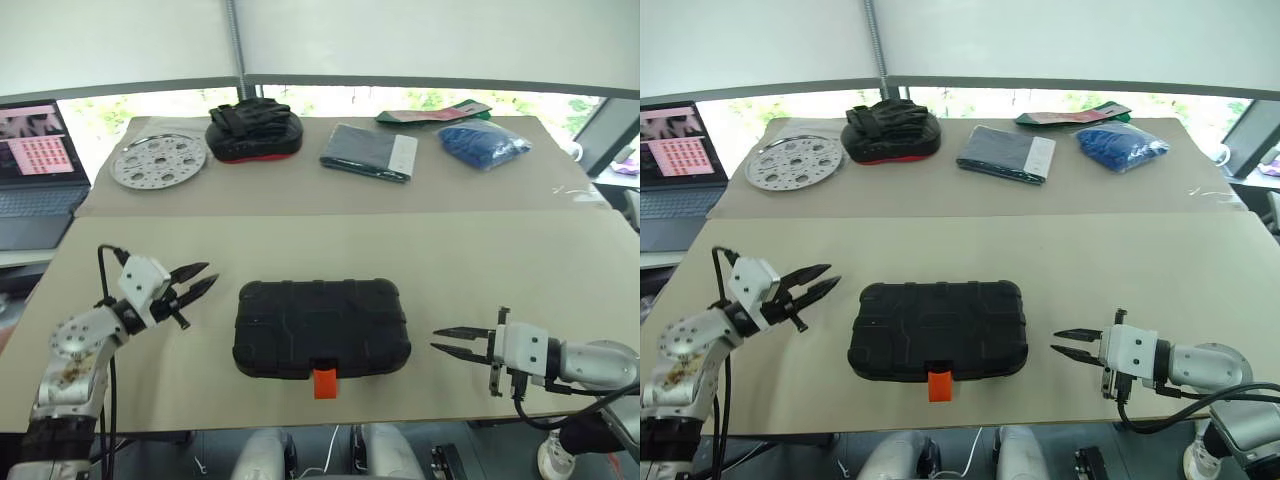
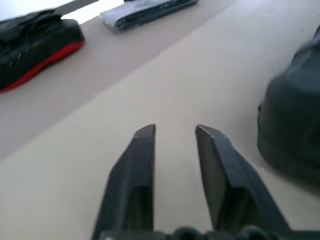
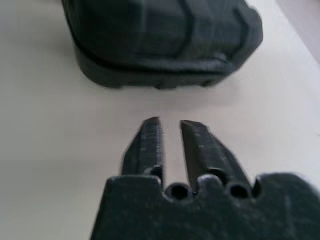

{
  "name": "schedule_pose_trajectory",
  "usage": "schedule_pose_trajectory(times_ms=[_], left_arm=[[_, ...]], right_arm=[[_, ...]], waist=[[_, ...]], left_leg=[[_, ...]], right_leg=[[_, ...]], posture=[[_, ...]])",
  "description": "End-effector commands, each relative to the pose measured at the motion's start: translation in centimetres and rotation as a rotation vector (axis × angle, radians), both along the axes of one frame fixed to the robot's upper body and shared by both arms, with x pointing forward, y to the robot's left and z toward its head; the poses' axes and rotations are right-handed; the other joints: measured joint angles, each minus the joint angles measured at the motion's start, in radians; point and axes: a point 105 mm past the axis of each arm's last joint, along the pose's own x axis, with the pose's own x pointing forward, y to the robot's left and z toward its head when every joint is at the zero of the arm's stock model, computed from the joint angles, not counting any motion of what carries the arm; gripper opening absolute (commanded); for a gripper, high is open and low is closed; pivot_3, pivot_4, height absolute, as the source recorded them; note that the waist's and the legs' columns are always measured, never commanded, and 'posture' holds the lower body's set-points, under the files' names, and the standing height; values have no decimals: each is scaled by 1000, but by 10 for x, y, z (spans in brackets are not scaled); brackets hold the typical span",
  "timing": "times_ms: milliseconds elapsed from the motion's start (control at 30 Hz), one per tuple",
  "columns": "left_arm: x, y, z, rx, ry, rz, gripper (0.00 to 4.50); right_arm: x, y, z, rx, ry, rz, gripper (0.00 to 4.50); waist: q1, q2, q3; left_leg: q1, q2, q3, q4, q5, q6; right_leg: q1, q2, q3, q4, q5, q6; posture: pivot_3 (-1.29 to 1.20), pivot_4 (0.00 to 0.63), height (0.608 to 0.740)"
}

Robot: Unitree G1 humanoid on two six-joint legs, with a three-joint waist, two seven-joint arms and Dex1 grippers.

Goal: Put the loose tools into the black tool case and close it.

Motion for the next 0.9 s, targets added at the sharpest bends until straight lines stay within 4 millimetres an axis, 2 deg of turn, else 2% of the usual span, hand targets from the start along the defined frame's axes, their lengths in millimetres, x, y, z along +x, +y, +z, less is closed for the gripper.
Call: schedule_pose_trajectory(times_ms=[33,133,200,367,500,600,700,900], left_arm=[[7,-15,-12,58,107,-69,17],[11,-22,-20,90,203,-117,17],[11,-22,-28,125,278,-143,17],[5,-26,-30,117,338,-208,17],[-7,-19,-37,116,396,-198,17],[-15,-13,-41,113,409,-174,17],[-25,-8,-40,32,399,-101,17],[-35,-12,-33,-83,363,-27,17]], right_arm=[[-16,20,-8,-8,75,66,0],[-23,35,-18,-15,132,82,0],[-19,45,-26,-38,144,58,0],[4,62,-27,-21,83,0,0],[22,67,-25,-25,25,-32,0],[38,66,-23,-27,-22,-80,0],[74,62,-9,4,-106,-163,0],[115,60,4,34,-174,-206,0]], waist=[[-4,0,0],[-5,-1,1],[-4,-2,1],[-8,-6,1],[-18,-9,1],[-21,-9,1],[-28,-10,1],[-14,-9,1]], left_leg=[[0,0,1,0,0,0],[-1,0,1,0,1,-1],[-3,0,0,1,1,-2],[-5,0,-1,2,1,-2],[-6,1,-2,3,2,-3],[-6,1,-2,3,2,-3],[-6,1,-2,3,2,-3],[-8,0,-3,4,2,-3]], right_leg=[[-1,0,1,0,0,0],[-2,2,1,0,0,0],[-3,3,1,0,0,0],[-4,4,1,0,-1,0],[-5,5,1,1,-1,-1],[-5,4,0,2,-1,-1],[-5,4,0,2,-1,-1],[-7,2,-1,3,0,-2]], posture=[[0,150,740],[0,150,740],[0,150,740],[0,150,740],[0,150,740],[0,150,740],[0,150,740],[0,150,740]])
